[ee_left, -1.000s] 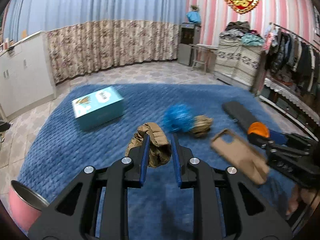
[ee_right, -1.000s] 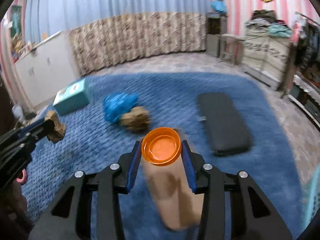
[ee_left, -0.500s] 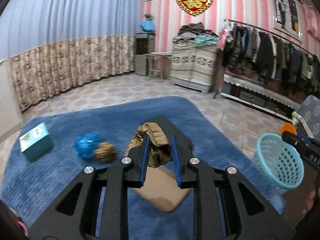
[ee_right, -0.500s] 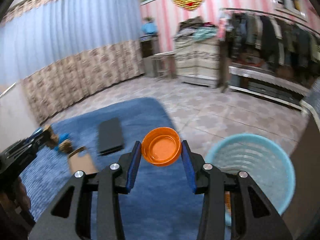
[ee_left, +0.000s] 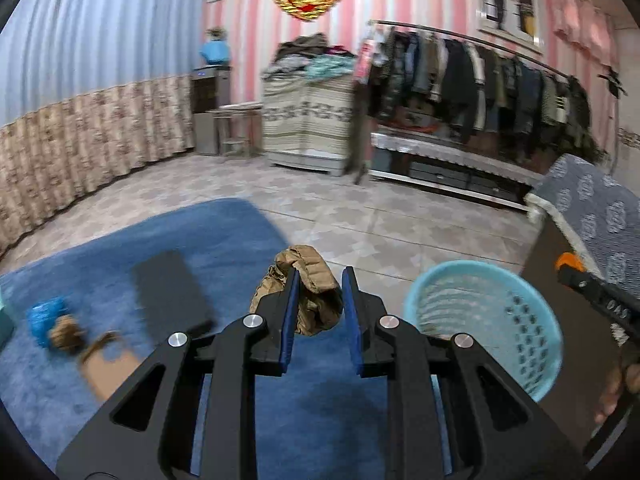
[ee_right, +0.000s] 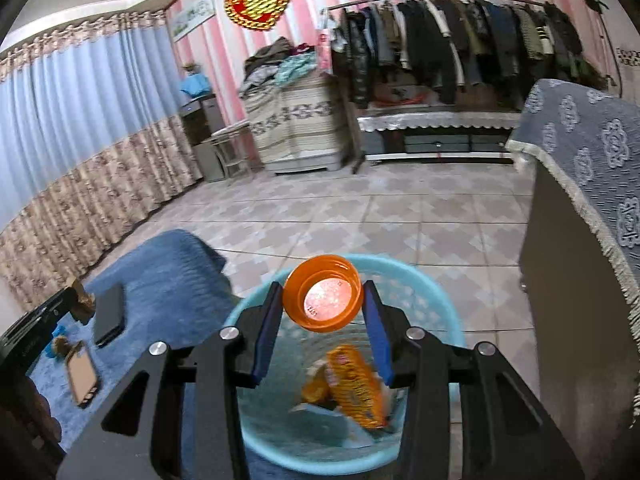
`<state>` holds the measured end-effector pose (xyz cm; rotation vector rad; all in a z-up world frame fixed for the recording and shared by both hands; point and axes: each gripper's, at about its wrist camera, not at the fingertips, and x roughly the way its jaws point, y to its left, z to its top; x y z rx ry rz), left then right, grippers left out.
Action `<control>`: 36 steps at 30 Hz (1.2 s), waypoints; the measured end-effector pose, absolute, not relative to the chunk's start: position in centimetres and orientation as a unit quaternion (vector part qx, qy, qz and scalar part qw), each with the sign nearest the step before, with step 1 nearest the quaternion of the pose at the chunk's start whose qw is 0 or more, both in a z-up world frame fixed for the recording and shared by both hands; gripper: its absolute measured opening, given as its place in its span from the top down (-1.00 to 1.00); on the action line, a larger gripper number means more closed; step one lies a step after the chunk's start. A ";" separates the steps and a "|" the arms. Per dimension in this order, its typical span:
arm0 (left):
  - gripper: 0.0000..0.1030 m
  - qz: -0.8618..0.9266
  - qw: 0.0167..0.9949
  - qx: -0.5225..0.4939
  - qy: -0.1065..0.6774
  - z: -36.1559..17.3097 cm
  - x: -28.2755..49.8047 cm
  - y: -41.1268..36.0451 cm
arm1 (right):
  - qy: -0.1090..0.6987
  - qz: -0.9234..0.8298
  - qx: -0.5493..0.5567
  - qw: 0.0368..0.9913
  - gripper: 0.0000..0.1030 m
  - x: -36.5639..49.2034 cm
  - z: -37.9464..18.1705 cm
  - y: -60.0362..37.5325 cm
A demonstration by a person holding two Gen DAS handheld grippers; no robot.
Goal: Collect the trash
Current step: 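Carry the paper bag and the orange lid over the blue basket, then open the left tool to drop the paper bag while the right tool releases the lid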
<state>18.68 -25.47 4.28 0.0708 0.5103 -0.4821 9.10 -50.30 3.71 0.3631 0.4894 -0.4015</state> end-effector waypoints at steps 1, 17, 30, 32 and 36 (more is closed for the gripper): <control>0.60 -0.248 0.935 0.036 0.252 4.2 18.6 -26.8 | 0.240 -0.199 0.181 0.933 0.21 9.1 3.5 -50.9; 0.57 -0.350 0.885 0.071 0.300 -0.2 19.4 -38.2 | 0.271 -0.225 0.218 0.910 0.21 8.4 0.5 -54.7; -0.46 -0.291 0.913 0.070 0.278 1.0 20.9 -34.9 | 0.295 -0.201 0.204 0.912 0.21 10.5 -0.2 -52.7; -0.57 -0.276 0.919 0.068 0.272 1.6 21.2 -34.0 | 0.298 -0.196 0.200 0.913 0.21 11.1 -0.2 -52.3; -0.67 -0.252 0.929 0.059 0.264 2.2 21.4 -31.9 | 0.302 -0.191 0.192 0.914 0.19 11.8 -0.5 -51.5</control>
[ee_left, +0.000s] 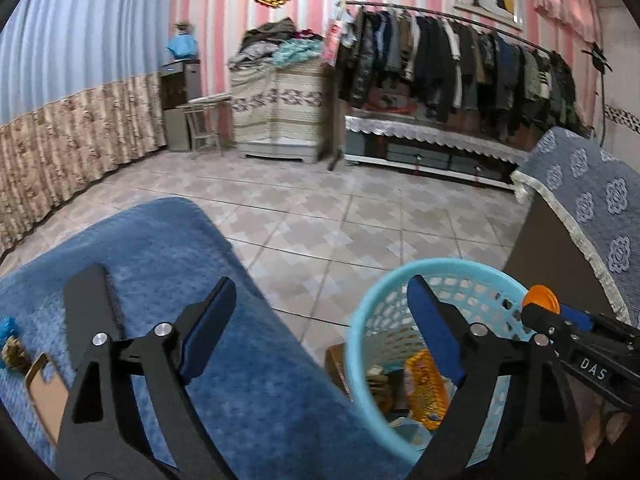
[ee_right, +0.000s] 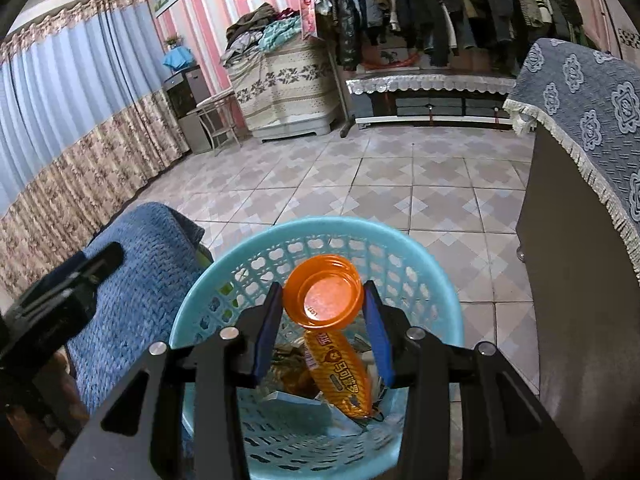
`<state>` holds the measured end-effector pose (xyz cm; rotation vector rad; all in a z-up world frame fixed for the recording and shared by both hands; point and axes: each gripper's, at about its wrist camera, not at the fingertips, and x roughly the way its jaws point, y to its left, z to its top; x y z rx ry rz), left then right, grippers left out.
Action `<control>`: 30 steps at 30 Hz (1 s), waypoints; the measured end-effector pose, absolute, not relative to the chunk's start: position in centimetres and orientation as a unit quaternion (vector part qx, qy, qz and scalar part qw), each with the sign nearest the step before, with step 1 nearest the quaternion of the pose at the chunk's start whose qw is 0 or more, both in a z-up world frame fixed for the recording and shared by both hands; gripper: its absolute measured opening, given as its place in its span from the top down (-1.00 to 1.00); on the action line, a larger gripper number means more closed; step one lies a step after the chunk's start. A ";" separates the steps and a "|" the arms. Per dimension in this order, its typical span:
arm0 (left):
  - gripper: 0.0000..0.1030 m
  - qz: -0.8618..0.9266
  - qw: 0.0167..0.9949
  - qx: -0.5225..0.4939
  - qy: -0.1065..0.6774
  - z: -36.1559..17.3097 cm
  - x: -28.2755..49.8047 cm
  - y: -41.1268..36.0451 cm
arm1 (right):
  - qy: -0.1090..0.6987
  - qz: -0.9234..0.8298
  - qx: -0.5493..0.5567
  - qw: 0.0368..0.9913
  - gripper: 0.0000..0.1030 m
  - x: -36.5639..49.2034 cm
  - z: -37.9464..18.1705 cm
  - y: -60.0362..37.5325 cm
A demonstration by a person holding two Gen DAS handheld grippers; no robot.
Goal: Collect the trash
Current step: 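Open the left tool to drop the paper bag while the right tool releases the lid, then move both tools back over the rug toward the blue plastic bag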
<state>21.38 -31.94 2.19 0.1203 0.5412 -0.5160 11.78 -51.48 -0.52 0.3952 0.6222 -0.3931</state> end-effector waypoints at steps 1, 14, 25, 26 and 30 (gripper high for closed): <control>-0.67 -0.247 0.931 0.055 0.264 2.3 21.4 -31.4 | 0.301 -0.193 0.189 0.915 0.12 11.9 -0.5 -51.3; -0.80 -0.191 0.950 0.039 0.244 4.4 19.5 -24.5 | 0.267 -0.216 0.148 0.927 -0.74 11.5 1.8 -49.0; -0.88 -0.122 0.967 0.021 0.224 5.5 17.0 -16.4 | 0.261 -0.175 0.114 0.942 -0.85 13.1 2.7 -43.2; -0.89 -0.115 0.968 0.017 0.224 5.6 16.9 -15.4 | 0.260 -0.170 0.107 0.945 -0.86 13.2 2.8 -42.3; -0.89 -0.088 0.970 0.008 0.226 5.7 16.8 -11.9 | 0.255 -0.147 0.094 0.951 -0.91 13.7 3.1 -39.6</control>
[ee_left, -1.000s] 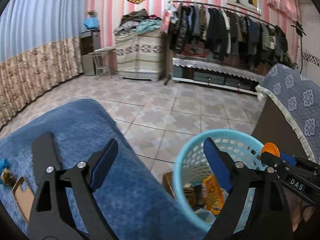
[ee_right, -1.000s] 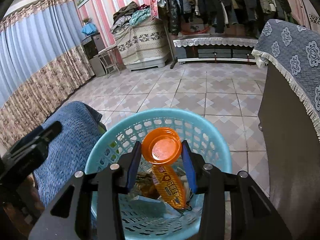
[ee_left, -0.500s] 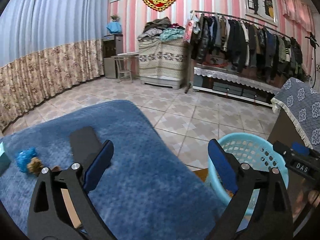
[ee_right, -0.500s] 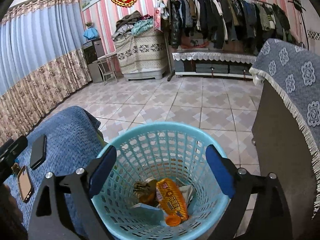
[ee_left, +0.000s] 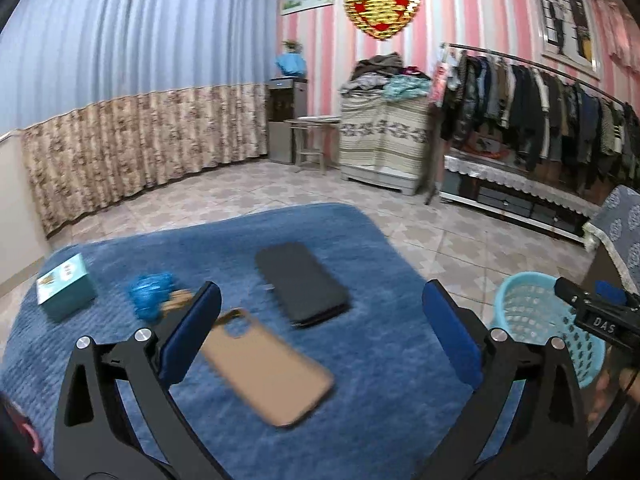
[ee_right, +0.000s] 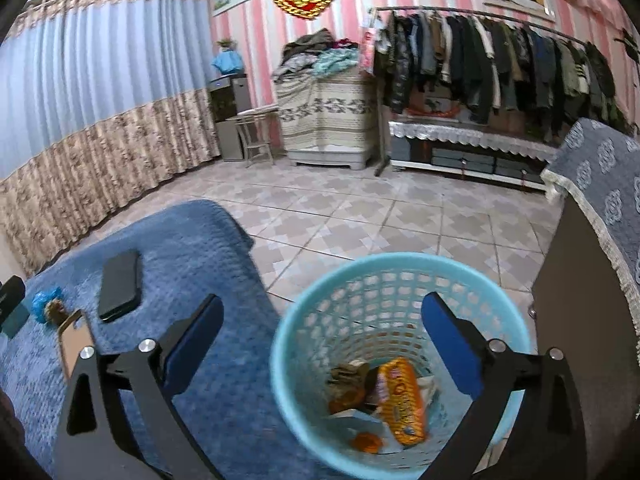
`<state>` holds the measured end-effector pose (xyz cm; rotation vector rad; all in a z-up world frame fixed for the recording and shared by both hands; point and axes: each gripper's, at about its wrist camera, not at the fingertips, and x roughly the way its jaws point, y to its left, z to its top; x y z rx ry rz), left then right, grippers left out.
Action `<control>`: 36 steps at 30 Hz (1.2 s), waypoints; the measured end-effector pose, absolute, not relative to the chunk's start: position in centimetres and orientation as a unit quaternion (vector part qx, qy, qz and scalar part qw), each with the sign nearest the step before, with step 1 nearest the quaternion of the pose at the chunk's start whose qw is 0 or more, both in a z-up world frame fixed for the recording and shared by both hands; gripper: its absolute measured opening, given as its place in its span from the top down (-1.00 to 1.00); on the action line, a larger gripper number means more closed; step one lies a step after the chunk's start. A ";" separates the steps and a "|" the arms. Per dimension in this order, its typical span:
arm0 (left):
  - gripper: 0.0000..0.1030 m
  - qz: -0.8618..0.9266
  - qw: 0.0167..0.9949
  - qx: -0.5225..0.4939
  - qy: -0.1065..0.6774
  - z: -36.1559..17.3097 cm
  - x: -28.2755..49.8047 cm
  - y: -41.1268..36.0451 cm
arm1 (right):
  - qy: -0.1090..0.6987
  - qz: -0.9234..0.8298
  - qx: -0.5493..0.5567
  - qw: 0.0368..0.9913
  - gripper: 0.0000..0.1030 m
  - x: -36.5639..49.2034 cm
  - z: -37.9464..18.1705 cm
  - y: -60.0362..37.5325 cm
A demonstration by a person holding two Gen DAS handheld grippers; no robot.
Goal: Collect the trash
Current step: 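Move both tools back over the rug toward the blue plastic bag, then close the left tool on the blue plastic bag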
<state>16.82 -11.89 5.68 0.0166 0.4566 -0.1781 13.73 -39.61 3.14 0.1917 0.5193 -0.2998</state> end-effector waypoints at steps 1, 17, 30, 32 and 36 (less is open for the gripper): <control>-0.89 -0.079 0.970 0.005 0.229 5.6 16.9 -10.9 | 0.257 -0.140 0.090 0.952 -0.91 13.9 3.2 -38.9; -0.89 0.046 0.964 -0.015 0.261 2.2 17.7 3.1 | 0.299 -0.047 0.017 0.953 -0.91 17.5 2.0 -29.9; -0.79 0.031 0.953 -0.056 0.296 -0.1 25.6 6.1 | 0.327 -0.014 -0.006 0.945 -0.91 19.2 1.2 -26.6; -0.73 0.025 0.951 -0.052 0.304 -0.4 27.4 5.9 | 0.330 -0.012 -0.007 0.944 -0.91 19.4 1.0 -26.4; -0.43 0.017 0.941 -0.056 0.332 -2.0 30.0 6.0 | 0.339 -0.008 -0.007 0.941 -0.91 19.9 0.6 -26.0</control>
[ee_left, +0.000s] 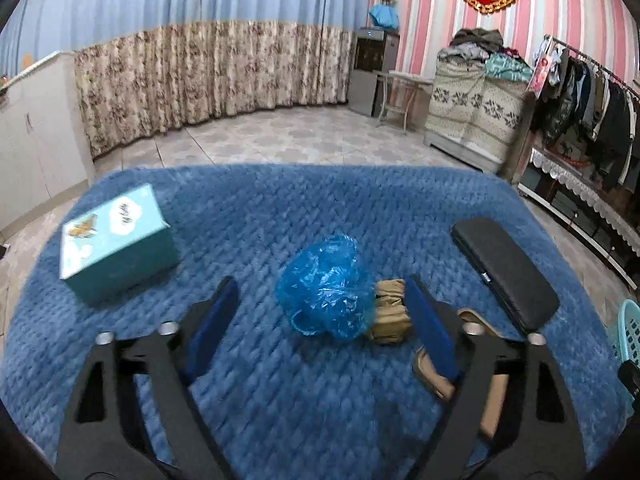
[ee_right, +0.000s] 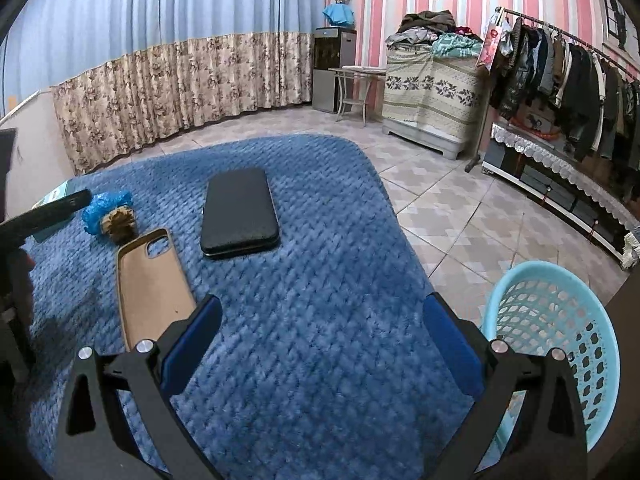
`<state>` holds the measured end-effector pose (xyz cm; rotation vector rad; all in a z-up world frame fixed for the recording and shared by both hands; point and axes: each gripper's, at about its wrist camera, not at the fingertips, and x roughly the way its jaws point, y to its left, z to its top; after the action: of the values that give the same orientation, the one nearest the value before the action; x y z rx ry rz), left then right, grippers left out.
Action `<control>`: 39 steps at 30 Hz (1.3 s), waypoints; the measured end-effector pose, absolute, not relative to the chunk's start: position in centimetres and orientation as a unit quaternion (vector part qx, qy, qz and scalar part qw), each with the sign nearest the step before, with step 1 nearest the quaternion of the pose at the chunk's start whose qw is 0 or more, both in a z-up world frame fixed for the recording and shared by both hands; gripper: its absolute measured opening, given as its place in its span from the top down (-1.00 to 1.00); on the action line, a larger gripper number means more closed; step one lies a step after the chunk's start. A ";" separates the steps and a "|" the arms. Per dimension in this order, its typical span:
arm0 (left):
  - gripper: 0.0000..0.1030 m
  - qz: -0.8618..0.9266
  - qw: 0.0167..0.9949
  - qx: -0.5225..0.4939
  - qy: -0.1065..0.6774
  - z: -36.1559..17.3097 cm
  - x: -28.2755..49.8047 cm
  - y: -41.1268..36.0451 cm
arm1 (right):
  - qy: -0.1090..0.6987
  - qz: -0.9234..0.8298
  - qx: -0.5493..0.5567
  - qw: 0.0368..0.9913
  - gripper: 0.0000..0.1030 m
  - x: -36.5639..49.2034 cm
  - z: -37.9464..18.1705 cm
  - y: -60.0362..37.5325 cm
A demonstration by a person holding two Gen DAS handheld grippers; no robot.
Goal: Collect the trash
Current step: 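Close the left tool on the blue plastic bag, then grasp the small brown paper bag with the right tool while the left tool holds the plastic bag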
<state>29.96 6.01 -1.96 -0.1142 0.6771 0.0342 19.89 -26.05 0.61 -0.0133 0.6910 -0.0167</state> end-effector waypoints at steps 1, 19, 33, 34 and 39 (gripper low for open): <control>-0.24 0.013 0.938 -0.057 0.341 -2.5 30.4 6.1 | 0.340 -0.006 -0.004 0.940 -0.91 20.0 0.5 -26.0; 0.65 0.099 0.946 -0.021 0.309 -2.3 22.6 11.2 | 0.326 0.113 -0.016 0.938 -0.91 25.2 1.4 -15.1; 0.65 0.130 0.938 -0.075 0.314 -2.7 20.9 15.9 | 0.383 0.187 -0.066 0.902 -0.60 31.5 -3.0 -5.0; 0.65 0.131 0.938 -0.074 0.313 -2.7 20.9 15.9 | 0.389 0.190 -0.069 0.899 -0.50 31.7 -3.4 -4.6; 0.65 0.122 0.941 -0.066 0.310 -2.2 21.1 15.5 | 0.370 0.202 -0.071 0.904 0.03 30.7 -3.5 -4.7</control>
<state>21.06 15.47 -2.20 -0.1343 0.6321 0.2492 30.67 -4.73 -3.53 -0.1463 0.7649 0.4175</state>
